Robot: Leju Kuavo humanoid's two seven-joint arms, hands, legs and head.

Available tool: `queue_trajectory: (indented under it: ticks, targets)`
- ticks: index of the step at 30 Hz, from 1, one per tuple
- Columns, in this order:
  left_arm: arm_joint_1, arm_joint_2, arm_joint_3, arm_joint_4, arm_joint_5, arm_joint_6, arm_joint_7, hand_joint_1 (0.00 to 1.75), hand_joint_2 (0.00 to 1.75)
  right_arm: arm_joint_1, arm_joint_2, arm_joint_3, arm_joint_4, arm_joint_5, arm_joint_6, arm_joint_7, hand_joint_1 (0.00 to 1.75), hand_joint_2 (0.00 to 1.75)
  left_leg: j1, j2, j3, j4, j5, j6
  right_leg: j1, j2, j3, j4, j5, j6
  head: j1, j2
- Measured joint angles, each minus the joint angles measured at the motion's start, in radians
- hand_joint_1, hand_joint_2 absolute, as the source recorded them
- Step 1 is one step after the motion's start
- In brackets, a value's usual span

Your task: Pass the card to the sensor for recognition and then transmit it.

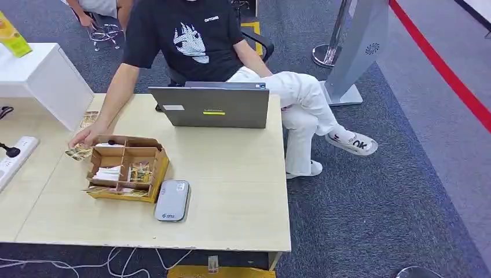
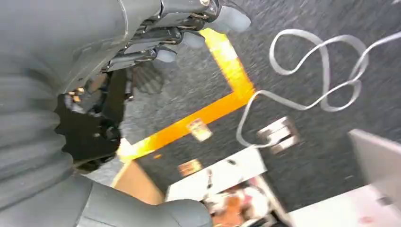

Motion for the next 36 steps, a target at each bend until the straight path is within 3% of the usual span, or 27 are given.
queue_trajectory:
  ticks: [2, 3, 4, 8, 13, 15, 17, 20, 21, 23, 25, 30, 36]
  targets:
    - [0.003, -0.014, 0.019, -0.031, -0.044, 0.009, -0.011, 0.0, 1.75, 0.0, 0.006, -0.004, 0.0, 0.016, 0.031, -0.028, 0.0, 0.0, 0.0, 0.0, 0.0, 0.0, 0.0, 0.0, 0.0, 0.0, 0.0, 0.0, 0.0, 0.0, 0.0, 0.0]
    - [0.008, -0.026, 0.021, -0.068, -0.086, 0.013, -0.014, 0.0, 1.75, 0.0, 0.009, -0.004, 0.0, 0.027, 0.039, -0.046, 0.0, 1.75, 0.0, 0.0, 0.0, 0.0, 0.0, 0.0, 0.0, 0.0, 0.0, 0.0, 0.0, 0.0, -0.001, 0.0]
    - [0.011, -0.038, 0.026, -0.108, -0.123, 0.009, -0.014, 0.0, 1.75, -0.001, 0.013, -0.004, 0.0, 0.033, 0.046, -0.056, 0.0, 1.75, 0.0, 0.0, 0.0, 0.0, 0.0, 0.0, 0.0, 0.0, 0.0, 0.0, 0.0, 0.0, 0.0, 0.0]
    - [0.022, 0.0, 0.073, -0.369, -0.208, -0.185, -0.02, 0.0, 1.75, -0.009, 0.012, 0.003, -0.002, 0.092, 0.087, -0.026, 0.0, 1.75, 0.004, 0.001, 0.0, 0.0, 0.001, -0.002, 0.004, 0.0, 0.0, 0.0, 0.0, -0.001, 0.002, 0.0]
    - [0.021, 0.062, 0.143, -0.529, -0.22, -0.202, -0.021, 0.0, 1.75, -0.015, 0.01, 0.005, -0.002, 0.098, 0.087, -0.022, 0.0, 1.75, 0.004, -0.001, 0.0, -0.001, 0.002, -0.004, 0.004, 0.0, 0.0, 0.001, 0.0, -0.001, -0.003, 0.0]
    - [0.026, 0.066, 0.151, -0.556, -0.222, -0.203, -0.021, 0.0, 1.75, -0.018, 0.01, 0.005, -0.002, 0.098, 0.086, -0.022, 0.0, 1.75, 0.004, -0.001, 0.0, -0.001, 0.002, -0.004, 0.004, 0.0, -0.001, 0.001, 0.0, -0.001, -0.002, 0.0]
    - [0.03, 0.04, 0.158, -0.634, -0.236, -0.192, -0.019, 0.0, 1.75, -0.019, 0.01, 0.005, -0.002, 0.104, 0.041, -0.022, 0.0, 1.75, 0.004, -0.001, -0.001, 0.0, 0.002, -0.004, 0.004, 0.0, -0.002, 0.001, -0.001, -0.001, 0.0, 0.0]
    - [0.036, -0.008, 0.162, -0.833, -0.219, -0.115, -0.02, 0.0, 1.75, -0.018, 0.011, 0.006, -0.002, 0.121, -0.025, -0.023, 0.0, 1.75, 0.004, -0.001, -0.001, 0.0, 0.001, -0.003, 0.003, 0.0, 0.0, 0.001, 0.0, -0.001, 0.0, 0.0]
    - [0.048, -0.018, 0.154, -0.901, -0.195, -0.063, -0.02, 0.0, 1.75, -0.018, 0.01, 0.005, -0.002, 0.12, -0.026, -0.017, 0.0, 1.75, 0.004, 0.0, -0.001, 0.0, 0.001, -0.003, 0.003, 0.001, 0.0, 0.001, 0.0, -0.001, 0.001, 0.0]
    - [0.103, -0.039, 0.086, -1.087, -0.132, 0.105, -0.021, 0.0, 1.75, -0.018, 0.01, 0.005, -0.002, 0.119, -0.025, 0.002, 0.0, 1.75, 0.004, 0.002, 0.001, 0.001, 0.001, -0.003, 0.003, 0.003, -0.002, 0.001, 0.001, -0.002, -0.001, 0.0]
    - [0.156, -0.052, 0.007, -1.226, -0.124, 0.199, -0.022, 0.0, 1.75, -0.017, 0.01, 0.005, -0.002, 0.121, -0.024, 0.008, 0.0, 1.75, 0.004, -0.001, 0.0, 0.001, 0.002, -0.003, 0.003, -0.001, -0.002, 0.001, 0.0, -0.001, -0.001, 0.0]
    - [0.231, -0.066, -0.154, -1.533, -0.202, 0.302, -0.022, 0.0, 1.75, -0.023, 0.01, 0.005, -0.001, 0.13, -0.025, 0.013, 0.0, 1.75, 0.004, -0.003, 0.0, 0.0, 0.002, -0.003, 0.004, -0.003, -0.001, 0.001, 0.0, -0.001, -0.001, 0.0]
    - [0.268, -0.07, -0.246, -1.71, -0.219, 0.319, -0.022, 0.0, 1.75, -0.024, 0.011, 0.005, -0.001, 0.133, -0.026, 0.015, 0.0, 1.75, 0.004, -0.003, 0.0, 0.001, 0.002, -0.003, 0.004, -0.003, -0.001, 0.001, 0.0, -0.001, -0.001, 0.0]
